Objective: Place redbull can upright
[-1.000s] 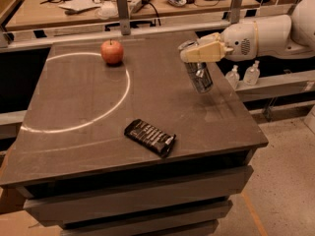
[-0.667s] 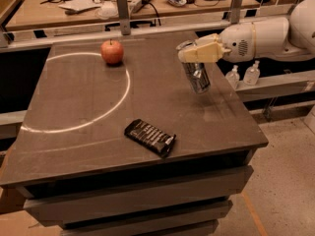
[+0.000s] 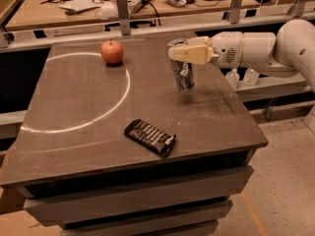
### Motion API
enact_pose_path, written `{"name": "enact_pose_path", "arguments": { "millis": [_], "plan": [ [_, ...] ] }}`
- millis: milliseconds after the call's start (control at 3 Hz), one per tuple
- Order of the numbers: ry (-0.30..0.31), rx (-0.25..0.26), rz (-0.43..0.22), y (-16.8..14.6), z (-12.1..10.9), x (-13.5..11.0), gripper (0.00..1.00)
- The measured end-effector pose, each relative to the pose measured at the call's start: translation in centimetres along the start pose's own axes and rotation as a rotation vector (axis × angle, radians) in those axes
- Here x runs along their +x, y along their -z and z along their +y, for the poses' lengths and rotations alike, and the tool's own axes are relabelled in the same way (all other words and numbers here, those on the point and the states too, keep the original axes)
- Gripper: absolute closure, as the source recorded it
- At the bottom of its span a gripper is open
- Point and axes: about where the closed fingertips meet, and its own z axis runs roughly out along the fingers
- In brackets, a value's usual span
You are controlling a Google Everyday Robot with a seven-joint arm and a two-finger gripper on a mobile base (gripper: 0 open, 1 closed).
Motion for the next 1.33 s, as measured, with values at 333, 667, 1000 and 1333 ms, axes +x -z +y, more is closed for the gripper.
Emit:
{"name": "enact_pose_path", "arguments": {
  "millis": [333,667,1000,1333],
  "plan": [
    [0.034,-0.038,-0.063,-1.8,0.5,-0.1,1.00],
    [0.080,-0.109,-0.084,-3.7,1.6,0.4,1.00],
    [0.094,-0.132,-0.113,-4.6,2.5,0.8,0.88],
    [0.077,-0.103,-0.148,-4.6,3.2,1.3,0.69]
  ]
}}
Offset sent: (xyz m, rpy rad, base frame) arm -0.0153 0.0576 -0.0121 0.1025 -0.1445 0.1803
